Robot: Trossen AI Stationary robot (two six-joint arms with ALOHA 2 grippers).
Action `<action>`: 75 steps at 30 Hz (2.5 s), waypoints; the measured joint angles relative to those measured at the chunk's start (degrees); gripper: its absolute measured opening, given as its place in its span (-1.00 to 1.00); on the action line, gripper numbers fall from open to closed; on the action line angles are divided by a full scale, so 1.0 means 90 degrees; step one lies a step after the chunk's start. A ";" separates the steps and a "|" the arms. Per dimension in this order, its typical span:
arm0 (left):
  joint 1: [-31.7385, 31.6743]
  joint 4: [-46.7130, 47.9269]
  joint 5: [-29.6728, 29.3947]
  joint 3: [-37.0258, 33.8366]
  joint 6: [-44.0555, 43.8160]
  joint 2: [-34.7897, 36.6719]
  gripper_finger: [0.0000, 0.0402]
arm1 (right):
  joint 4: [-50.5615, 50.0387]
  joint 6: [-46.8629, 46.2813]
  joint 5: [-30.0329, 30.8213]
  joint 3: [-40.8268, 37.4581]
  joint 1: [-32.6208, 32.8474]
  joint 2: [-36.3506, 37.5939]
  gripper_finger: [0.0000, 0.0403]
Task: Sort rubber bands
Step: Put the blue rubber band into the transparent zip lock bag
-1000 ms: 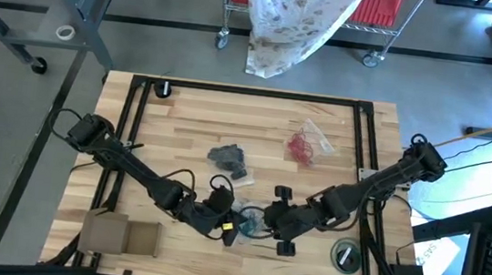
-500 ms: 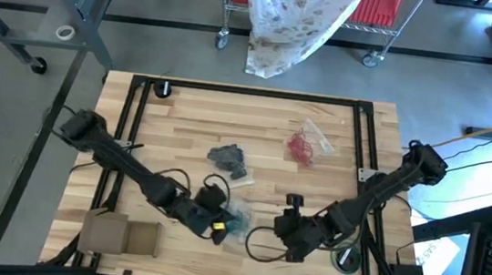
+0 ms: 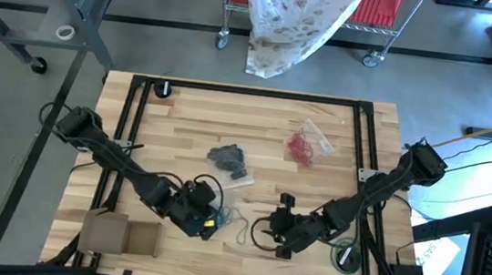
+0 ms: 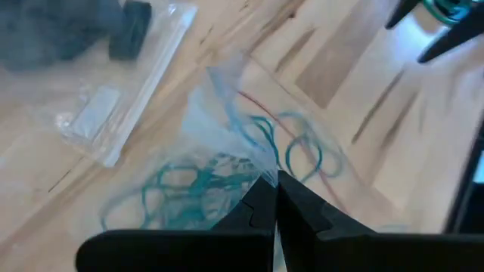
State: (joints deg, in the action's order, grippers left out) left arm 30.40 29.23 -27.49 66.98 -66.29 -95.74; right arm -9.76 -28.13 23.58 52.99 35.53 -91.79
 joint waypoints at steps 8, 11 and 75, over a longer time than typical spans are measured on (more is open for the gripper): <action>-0.0057 0.0064 -0.0035 0.0002 0.0057 -0.0118 -0.74 | 0.0328 0.0007 0.0177 -0.0138 -0.0066 0.0000 -0.25; -0.0085 0.0087 -0.0039 0.0002 0.0142 -0.0117 -0.55 | 0.0325 0.0011 0.0213 -0.0138 -0.0148 -0.0022 -0.25; 0.0311 -0.1652 -0.0736 0.0007 0.0067 -0.1514 -0.24 | -0.0899 0.0036 0.0316 0.0720 -0.0365 -0.0945 -1.00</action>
State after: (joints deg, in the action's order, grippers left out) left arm 33.20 14.36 -34.11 67.05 -65.69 -109.36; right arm -17.85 -27.81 26.43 59.46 32.25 -100.29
